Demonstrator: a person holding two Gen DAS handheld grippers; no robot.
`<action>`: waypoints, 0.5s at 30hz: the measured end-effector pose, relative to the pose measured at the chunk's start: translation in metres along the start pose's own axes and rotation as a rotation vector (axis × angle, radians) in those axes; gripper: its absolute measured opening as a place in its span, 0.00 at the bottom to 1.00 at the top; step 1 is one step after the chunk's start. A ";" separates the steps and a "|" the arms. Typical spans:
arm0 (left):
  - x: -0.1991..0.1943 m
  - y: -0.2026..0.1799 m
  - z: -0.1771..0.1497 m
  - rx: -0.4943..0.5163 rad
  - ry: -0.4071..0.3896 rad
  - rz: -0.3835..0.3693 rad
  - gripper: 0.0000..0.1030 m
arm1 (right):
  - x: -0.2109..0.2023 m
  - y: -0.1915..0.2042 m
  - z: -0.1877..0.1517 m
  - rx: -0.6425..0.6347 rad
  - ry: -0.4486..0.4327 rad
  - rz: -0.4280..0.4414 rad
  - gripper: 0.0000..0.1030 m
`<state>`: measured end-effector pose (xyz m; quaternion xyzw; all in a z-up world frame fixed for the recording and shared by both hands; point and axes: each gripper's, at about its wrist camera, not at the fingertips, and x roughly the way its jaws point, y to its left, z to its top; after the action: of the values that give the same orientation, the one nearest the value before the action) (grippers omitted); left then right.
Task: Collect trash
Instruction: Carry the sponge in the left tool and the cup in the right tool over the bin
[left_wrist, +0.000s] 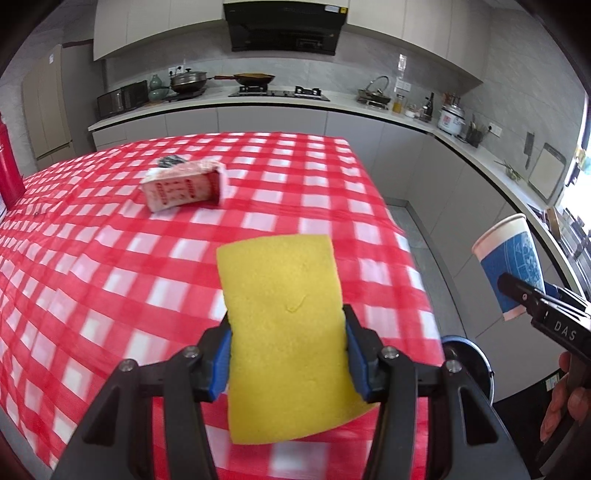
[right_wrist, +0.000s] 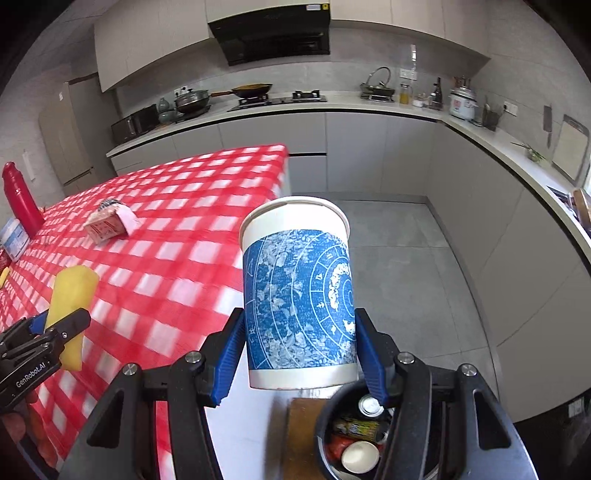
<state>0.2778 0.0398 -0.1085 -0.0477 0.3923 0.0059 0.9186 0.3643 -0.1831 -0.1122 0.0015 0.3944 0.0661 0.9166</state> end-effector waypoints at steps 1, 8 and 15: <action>0.000 -0.006 -0.002 0.004 0.002 -0.005 0.52 | -0.003 -0.008 -0.004 0.005 0.002 -0.006 0.58; -0.003 -0.052 -0.015 0.051 0.003 -0.032 0.52 | -0.016 -0.050 -0.027 0.026 0.004 -0.062 0.58; 0.000 -0.105 -0.027 0.095 0.011 -0.085 0.52 | -0.018 -0.097 -0.057 0.044 0.037 -0.122 0.58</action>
<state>0.2632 -0.0671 -0.1182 -0.0206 0.3949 -0.0518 0.9170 0.3228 -0.2838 -0.1439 -0.0034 0.4118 0.0014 0.9113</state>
